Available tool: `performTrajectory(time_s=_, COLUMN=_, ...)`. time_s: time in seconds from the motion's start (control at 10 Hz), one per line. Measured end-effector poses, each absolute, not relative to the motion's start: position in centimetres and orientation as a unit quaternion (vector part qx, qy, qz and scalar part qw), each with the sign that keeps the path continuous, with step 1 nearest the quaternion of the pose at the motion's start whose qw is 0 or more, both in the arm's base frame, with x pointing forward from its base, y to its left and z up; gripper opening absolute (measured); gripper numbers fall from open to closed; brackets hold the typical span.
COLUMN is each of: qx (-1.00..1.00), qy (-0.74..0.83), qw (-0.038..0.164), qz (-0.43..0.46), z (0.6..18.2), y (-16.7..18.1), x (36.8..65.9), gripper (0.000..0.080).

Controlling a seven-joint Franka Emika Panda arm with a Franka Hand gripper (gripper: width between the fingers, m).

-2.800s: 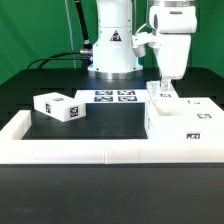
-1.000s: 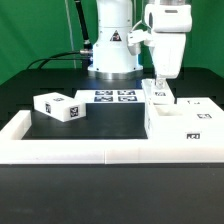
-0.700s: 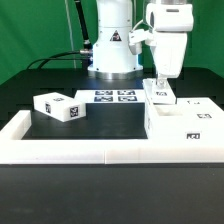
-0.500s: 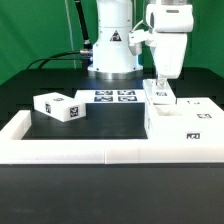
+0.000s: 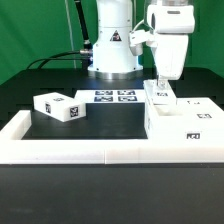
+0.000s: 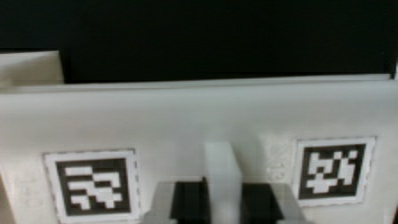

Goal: Assemble cabinet

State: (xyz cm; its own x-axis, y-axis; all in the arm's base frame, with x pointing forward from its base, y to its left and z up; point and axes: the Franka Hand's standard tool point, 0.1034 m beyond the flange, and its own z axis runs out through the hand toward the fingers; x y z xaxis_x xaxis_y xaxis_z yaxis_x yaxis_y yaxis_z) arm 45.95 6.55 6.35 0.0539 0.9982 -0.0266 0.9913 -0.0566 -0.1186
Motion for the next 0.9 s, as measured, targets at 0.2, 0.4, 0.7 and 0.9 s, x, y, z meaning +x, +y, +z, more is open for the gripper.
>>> performTrajectory(time_s=0.2, qx=-0.726, qy=-0.686, qw=0.033, qz=0.048, z=6.3, y=6.6, x=46.0, gripper=0.0068)
performTrajectory(time_s=0.4, qx=-0.726, qy=-0.685, qw=0.033, qz=0.048, z=6.3, y=6.6, x=46.1, gripper=0.0068)
performTrajectory(time_s=0.7, qx=-0.725, qy=-0.686, qw=0.033, qz=0.048, z=6.3, y=6.6, x=46.1, gripper=0.0068)
performTrajectory(time_s=0.9, qx=-0.726, qy=-0.686, qw=0.034, qz=0.044, z=6.1, y=6.8, x=47.0, gripper=0.0068)
